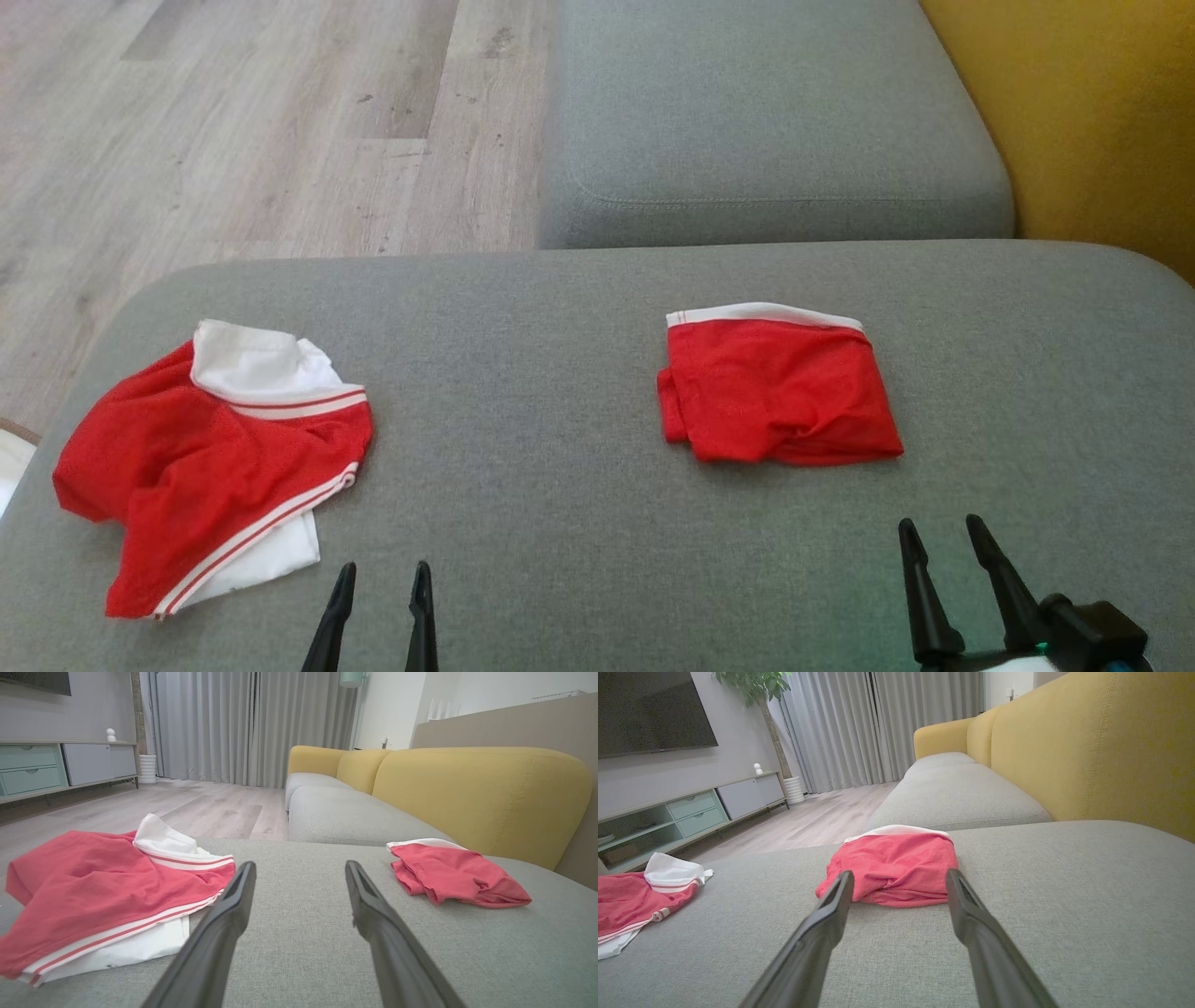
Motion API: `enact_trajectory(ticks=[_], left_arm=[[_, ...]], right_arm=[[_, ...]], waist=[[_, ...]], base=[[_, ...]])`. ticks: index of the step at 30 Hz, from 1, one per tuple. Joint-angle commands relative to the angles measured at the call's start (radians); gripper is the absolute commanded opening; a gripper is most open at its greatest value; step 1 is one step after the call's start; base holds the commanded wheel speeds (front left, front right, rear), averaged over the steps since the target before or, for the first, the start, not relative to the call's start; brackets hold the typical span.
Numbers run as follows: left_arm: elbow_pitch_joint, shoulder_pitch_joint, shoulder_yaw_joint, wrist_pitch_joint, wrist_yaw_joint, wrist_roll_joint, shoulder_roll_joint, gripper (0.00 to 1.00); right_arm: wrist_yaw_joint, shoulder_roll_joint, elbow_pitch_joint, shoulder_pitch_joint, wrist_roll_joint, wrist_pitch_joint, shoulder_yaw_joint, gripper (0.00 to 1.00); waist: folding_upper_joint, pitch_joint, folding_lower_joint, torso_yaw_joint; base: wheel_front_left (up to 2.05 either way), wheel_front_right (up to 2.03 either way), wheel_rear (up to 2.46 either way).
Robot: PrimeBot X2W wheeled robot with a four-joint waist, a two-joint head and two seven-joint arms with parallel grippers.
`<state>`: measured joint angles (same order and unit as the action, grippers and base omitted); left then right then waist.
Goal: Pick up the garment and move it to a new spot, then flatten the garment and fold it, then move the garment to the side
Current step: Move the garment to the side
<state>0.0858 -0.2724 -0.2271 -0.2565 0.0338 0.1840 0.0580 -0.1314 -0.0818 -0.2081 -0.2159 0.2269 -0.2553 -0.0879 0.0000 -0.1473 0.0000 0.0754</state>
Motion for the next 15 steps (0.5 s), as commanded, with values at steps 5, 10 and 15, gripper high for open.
enact_trajectory(ticks=[5,10,15], left_arm=[[-0.038,0.038,0.032,-0.005,-0.004,-0.012,-0.008,1.0],[-0.033,0.043,0.034,-0.005,-0.005,-0.015,-0.008,1.0],[-0.033,0.044,0.029,-0.005,-0.004,-0.013,-0.008,1.0]], right_arm=[[0.001,-0.007,0.026,0.044,-0.012,-0.006,-0.019,1.0],[0.001,-0.006,0.021,0.047,-0.014,-0.006,-0.023,1.0],[0.001,-0.01,0.02,0.049,-0.014,-0.006,-0.024,1.0]], waist=[[0.0,0.003,0.0,-0.005],[0.0,0.003,0.0,-0.008],[0.0,0.003,0.0,-0.007]], base=[[0.0,0.0,0.0],[0.0,0.0,0.0],[0.0,0.0,0.0]])
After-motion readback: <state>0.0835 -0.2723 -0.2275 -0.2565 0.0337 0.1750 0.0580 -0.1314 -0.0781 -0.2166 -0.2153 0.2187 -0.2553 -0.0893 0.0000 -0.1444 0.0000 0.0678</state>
